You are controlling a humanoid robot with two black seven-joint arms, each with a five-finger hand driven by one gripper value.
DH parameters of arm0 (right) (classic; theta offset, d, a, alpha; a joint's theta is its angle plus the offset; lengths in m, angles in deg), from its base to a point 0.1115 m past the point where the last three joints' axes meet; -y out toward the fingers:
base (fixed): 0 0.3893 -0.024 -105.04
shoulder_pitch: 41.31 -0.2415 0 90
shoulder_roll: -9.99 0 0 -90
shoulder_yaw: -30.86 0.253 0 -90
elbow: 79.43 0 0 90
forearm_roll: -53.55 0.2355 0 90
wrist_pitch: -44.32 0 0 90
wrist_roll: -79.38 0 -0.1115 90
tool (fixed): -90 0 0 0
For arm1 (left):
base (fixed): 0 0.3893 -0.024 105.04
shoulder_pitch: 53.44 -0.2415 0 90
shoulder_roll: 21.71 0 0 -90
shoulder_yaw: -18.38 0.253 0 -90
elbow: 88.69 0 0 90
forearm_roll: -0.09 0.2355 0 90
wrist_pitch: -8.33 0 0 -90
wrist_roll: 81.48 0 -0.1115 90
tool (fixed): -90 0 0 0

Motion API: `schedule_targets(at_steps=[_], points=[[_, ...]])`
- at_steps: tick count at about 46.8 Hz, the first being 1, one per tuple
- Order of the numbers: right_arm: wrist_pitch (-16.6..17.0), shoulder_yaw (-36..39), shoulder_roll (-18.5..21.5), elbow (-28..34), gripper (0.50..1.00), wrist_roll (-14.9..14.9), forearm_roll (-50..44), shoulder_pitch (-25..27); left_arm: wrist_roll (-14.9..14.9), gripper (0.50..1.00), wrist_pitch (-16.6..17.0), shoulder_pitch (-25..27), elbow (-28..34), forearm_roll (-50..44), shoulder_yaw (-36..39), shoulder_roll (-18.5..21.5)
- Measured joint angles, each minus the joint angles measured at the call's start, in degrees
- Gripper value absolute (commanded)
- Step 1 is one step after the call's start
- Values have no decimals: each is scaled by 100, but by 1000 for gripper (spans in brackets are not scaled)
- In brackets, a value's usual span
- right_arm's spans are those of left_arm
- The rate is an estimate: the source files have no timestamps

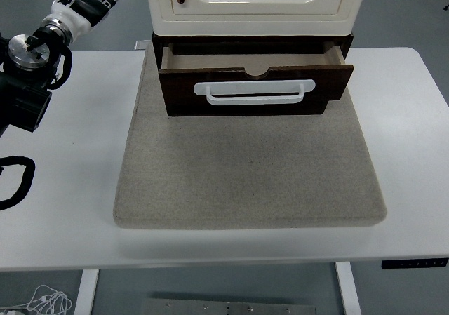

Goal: Open the drawer under the combination cabinet

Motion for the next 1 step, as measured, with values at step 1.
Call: schedule_targets(at_steps=[1], points=[[0,0,0,0,926,0,0,1,1,1000,-33,0,-4,0,0,0]])
